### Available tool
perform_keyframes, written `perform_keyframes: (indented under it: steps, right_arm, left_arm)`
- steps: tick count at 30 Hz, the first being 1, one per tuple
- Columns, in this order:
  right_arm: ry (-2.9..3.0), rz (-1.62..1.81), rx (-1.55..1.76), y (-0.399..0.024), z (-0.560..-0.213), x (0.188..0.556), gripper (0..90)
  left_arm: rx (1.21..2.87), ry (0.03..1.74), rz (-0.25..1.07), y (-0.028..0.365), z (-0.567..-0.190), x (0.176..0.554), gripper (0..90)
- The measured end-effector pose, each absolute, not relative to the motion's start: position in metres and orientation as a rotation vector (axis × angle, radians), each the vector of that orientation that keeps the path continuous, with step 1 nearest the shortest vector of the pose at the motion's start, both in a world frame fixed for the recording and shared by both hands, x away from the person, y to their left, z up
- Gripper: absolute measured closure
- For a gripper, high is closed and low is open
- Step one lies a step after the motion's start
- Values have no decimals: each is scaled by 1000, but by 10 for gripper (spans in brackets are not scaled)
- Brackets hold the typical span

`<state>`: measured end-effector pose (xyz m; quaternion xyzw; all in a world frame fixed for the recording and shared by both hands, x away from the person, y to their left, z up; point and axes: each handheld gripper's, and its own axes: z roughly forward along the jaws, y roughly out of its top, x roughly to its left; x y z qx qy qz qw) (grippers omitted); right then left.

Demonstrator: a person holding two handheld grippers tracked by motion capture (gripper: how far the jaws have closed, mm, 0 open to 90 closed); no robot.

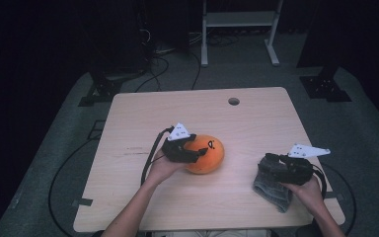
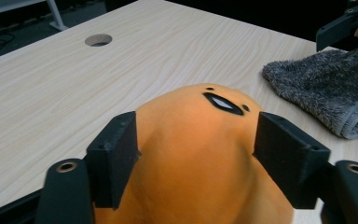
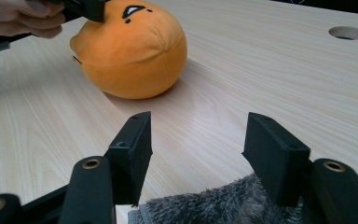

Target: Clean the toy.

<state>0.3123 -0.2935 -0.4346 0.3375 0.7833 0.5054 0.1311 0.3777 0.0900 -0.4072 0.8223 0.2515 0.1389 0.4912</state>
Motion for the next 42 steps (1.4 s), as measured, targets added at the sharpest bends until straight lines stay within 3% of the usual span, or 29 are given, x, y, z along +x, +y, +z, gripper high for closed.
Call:
perform_keyframes:
  steps: [20, 42]
  right_arm:
    - [2273, 1462, 1005, -292, -437, 312, 381]
    - [2274, 1456, 1003, -293, -438, 312, 375]
  left_arm:
    - [1975, 630, 341, 120, -404, 360, 196]
    - [1981, 678, 347, 143, -416, 351, 177]
